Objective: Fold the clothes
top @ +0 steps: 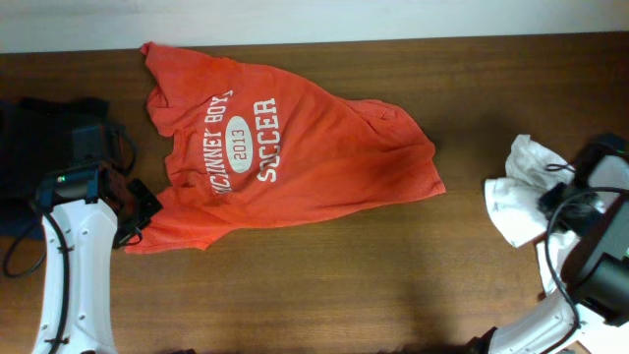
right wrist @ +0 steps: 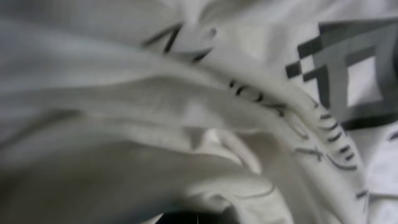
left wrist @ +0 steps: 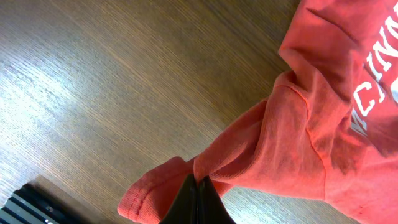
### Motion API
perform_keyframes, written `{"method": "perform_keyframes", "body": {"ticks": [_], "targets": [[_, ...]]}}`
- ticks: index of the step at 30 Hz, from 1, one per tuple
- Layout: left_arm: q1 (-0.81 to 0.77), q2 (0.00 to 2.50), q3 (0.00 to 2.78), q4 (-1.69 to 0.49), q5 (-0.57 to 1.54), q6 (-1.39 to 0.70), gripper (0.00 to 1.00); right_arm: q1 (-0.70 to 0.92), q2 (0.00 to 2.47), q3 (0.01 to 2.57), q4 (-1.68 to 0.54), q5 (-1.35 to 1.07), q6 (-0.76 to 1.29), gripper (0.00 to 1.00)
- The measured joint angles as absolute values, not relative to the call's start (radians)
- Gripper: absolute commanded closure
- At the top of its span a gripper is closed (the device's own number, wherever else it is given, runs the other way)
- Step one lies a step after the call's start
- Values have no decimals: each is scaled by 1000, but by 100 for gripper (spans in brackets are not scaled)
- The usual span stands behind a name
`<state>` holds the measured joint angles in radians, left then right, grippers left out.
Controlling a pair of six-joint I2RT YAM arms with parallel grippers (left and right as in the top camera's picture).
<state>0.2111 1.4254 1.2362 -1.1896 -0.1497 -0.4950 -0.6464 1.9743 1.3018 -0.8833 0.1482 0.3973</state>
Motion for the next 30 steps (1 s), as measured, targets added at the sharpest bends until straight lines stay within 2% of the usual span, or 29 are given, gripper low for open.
{"method": "perform_keyframes", "body": {"ticks": [1, 3, 4, 6, 8, 11, 16, 20, 24, 26, 27, 29, 30], "targets": [[211, 1425, 1236, -1189, -149, -495, 100, -683, 1976, 1324, -887, 89, 392, 94], [211, 1425, 1236, -1190, -146, -495, 99, -722, 1979, 1393, -935, -53, 353, 88], [211, 1425, 1236, -1190, -146, -495, 99, -720, 1982, 1439, -991, -117, 322, 83], [211, 1425, 1236, -1196, -146, -495, 100, -696, 1981, 1536, -1101, -212, 230, 80], [211, 1425, 1236, -1197, -146, -495, 100, -661, 1973, 1607, -1161, -265, 151, 80], [211, 1425, 1236, -1196, -146, -495, 100, -564, 1944, 1627, -1220, -302, 31, 86], [211, 1425, 1236, -1195, -146, -495, 99, -411, 1935, 1423, -987, -257, -36, 87], [211, 1425, 1236, -1203, -146, -495, 100, -431, 1936, 1249, -747, -228, -20, 87], [211, 1425, 1236, -1216, -146, -495, 100, -468, 1937, 1208, -635, -109, 73, 87], [211, 1425, 1236, -1219, -146, -495, 100, -508, 1937, 1208, -585, -63, 129, 96], [211, 1425, 1236, -1232, -146, -495, 99, -548, 1937, 1208, -570, -30, 181, 96], [211, 1425, 1236, -1245, -146, -495, 99, -616, 1937, 1208, -571, 10, 266, 92], [211, 1425, 1236, -1246, -146, -495, 99, -661, 1937, 1216, -573, 18, 305, 83]]}}
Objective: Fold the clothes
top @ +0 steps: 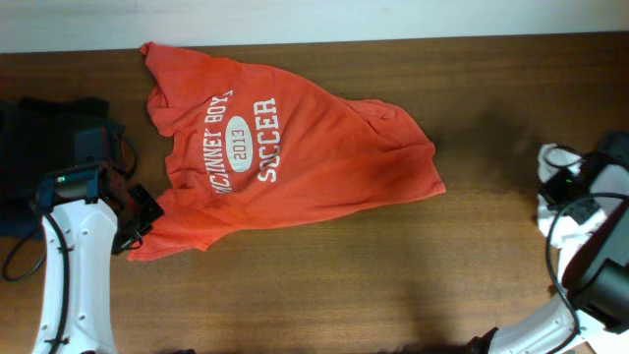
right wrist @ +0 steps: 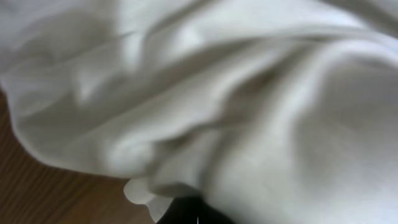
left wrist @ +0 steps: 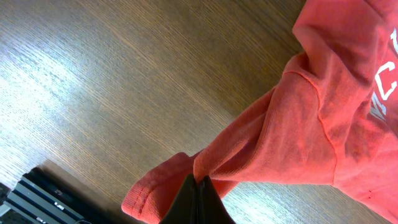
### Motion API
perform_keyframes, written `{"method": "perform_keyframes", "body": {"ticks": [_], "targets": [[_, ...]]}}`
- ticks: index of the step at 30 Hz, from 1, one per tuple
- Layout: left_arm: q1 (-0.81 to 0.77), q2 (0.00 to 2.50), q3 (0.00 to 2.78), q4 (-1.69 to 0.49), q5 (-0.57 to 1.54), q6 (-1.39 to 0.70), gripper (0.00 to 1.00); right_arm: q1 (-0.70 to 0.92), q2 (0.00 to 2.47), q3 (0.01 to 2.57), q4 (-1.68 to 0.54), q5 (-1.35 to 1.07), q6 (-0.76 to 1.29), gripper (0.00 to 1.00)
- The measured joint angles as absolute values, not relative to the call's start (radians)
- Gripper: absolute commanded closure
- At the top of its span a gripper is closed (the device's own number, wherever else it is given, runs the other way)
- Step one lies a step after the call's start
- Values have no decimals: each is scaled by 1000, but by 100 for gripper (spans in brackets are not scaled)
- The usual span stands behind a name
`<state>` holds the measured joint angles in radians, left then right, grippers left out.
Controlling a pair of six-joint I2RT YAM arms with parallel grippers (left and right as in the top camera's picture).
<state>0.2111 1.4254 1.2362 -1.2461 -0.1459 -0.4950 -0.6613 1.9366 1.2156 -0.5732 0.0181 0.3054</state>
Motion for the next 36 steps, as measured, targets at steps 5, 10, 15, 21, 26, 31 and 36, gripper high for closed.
{"method": "perform_keyframes", "body": {"ticks": [5, 10, 15, 21, 26, 31, 36], "targets": [[211, 1425, 1236, -1245, -146, -495, 99, -693, 1935, 1370, -726, -379, 223, 40], [211, 1425, 1236, -1248, -146, -495, 100, -513, 1937, 1351, -964, -423, 104, 22], [211, 1425, 1236, -1249, -146, -495, 100, -345, 1937, 1232, -867, -382, 72, 21], [211, 1425, 1236, -1249, -146, -495, 100, -194, 1925, 1203, -761, -356, 145, 22], [211, 1425, 1236, -1249, -146, -495, 100, -156, 1925, 1202, -731, -352, 207, 23], [211, 1425, 1236, -1249, -146, -495, 100, -124, 1924, 1197, -708, -348, 239, 38], [211, 1425, 1236, -1249, -146, -495, 99, -107, 1925, 1185, -700, -340, 250, 58]]}}
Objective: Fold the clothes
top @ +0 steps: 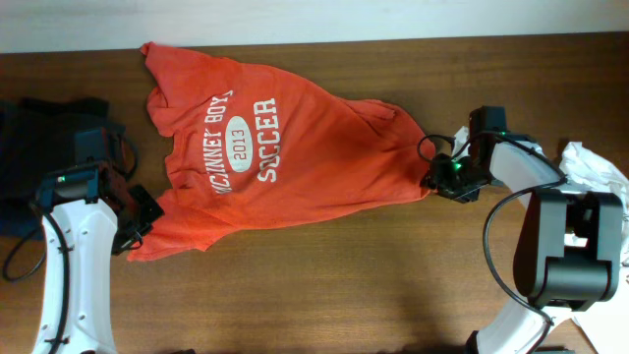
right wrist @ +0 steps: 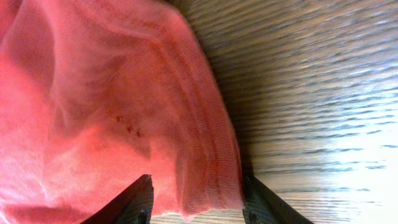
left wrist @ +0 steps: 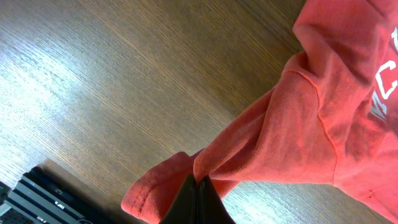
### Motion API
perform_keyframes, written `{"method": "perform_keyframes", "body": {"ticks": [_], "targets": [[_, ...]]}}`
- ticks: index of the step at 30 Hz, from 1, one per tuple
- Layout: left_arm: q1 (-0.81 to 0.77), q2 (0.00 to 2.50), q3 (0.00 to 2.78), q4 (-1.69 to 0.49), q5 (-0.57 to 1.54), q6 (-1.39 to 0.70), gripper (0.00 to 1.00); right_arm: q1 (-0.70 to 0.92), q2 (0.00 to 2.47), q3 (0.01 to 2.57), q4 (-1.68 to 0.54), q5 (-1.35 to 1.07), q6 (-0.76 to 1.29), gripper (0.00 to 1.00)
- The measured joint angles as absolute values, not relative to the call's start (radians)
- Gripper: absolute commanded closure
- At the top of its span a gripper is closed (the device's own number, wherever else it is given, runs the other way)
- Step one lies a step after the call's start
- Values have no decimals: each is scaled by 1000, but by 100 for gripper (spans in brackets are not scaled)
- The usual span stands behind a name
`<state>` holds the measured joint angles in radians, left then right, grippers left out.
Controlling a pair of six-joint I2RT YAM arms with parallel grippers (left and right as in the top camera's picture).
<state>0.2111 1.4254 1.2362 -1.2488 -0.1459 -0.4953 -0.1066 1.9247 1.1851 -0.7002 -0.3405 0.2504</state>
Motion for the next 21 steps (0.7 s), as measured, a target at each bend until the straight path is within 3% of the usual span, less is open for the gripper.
{"method": "perform_keyframes", "body": {"ticks": [2, 5, 9, 13, 21], "targets": [[211, 1425, 1236, -1249, -146, -495, 99, -91, 1925, 1182, -694, -338, 252, 67], [211, 1425, 1236, -1249, -146, -495, 99, -83, 1932, 1180, -693, -323, 257, 96], [211, 1425, 1236, -1246, -146, -495, 100, -83, 1937, 1184, -714, -295, 254, 96], [211, 1426, 1242, -1176, -72, -412, 100, -128, 1938, 1293, -982, -250, 219, 96], [211, 1435, 1660, -1130, 245, -138, 100, -240, 1825, 1985, -1538, -189, 77, 96]]}}
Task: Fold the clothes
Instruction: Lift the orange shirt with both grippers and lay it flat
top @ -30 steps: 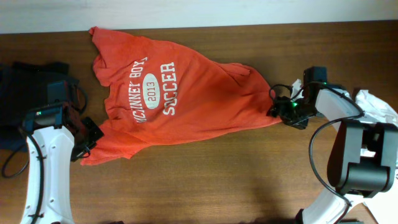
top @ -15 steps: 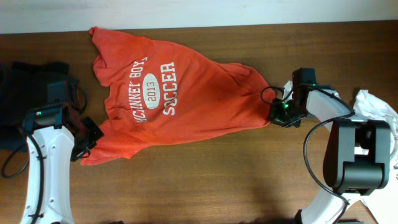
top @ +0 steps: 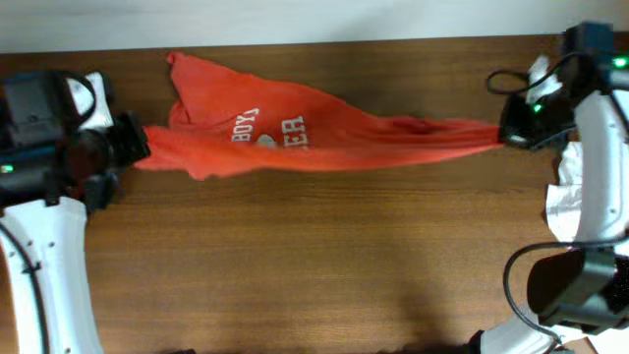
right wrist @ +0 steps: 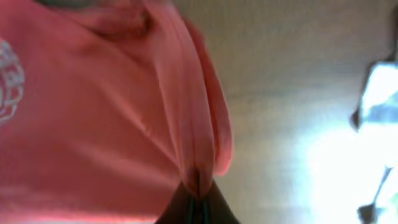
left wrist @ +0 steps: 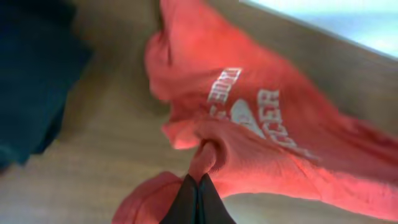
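Observation:
The orange T-shirt (top: 314, 133) with white lettering hangs stretched in a long band above the wooden table (top: 314, 256). My left gripper (top: 138, 146) is shut on its left end and my right gripper (top: 503, 133) is shut on its right end. In the left wrist view the orange T-shirt (left wrist: 261, 137) bunches into the closed left gripper (left wrist: 198, 180). From the right wrist, folds of the orange T-shirt (right wrist: 124, 112) run down into the closed right gripper (right wrist: 198, 182).
A dark garment (left wrist: 31, 81) lies at the table's left end, under my left arm. A white garment (top: 562, 192) lies at the right edge, behind my right arm. The pale wall (top: 295, 20) runs along the far side.
My right gripper, then open beside the shirt's right hem, is now shut on it. Both grippers have risen and moved apart, and the shirt is lifted and stretched between them.
At first my left gripper held the flat shirt's lower left corner while my right gripper was in the white garment at the right. The right gripper then stayed by the white cloth, later reached the orange hem, and now both hold the shirt taut in the air.

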### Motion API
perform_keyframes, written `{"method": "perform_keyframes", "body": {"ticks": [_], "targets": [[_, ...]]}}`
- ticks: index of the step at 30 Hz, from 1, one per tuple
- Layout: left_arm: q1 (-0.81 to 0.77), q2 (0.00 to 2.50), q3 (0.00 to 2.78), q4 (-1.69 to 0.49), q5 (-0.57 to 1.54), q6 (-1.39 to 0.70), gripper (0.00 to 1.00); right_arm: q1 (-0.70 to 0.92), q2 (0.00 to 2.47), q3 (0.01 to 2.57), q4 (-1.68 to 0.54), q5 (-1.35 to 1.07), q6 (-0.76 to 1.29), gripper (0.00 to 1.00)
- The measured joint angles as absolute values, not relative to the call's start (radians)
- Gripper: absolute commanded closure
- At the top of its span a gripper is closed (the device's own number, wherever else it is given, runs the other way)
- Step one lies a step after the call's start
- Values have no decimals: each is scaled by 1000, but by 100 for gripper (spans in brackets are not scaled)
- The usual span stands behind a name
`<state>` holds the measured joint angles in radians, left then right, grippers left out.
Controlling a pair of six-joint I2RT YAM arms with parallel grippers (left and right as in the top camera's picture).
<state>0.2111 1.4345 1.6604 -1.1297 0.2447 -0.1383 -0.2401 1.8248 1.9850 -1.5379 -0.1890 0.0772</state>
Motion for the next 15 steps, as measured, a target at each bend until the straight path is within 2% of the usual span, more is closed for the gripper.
{"method": "perform_keyframes", "body": {"ticks": [3, 6, 11, 15], "targets": [[212, 1436, 1829, -1132, 301, -120, 100, -257, 1807, 2254, -1674, -180, 68, 96], [212, 1438, 2002, -1147, 348, -115, 100, -258, 1782, 2429, -1692, -172, 67, 96], [272, 1427, 2228, -1190, 373, -117, 100, -260, 1636, 2505, -1692, -130, 67, 96], [309, 1405, 2283, -1199, 379, -117, 100, -302, 1542, 2524, -1630, -101, 67, 96]]}}
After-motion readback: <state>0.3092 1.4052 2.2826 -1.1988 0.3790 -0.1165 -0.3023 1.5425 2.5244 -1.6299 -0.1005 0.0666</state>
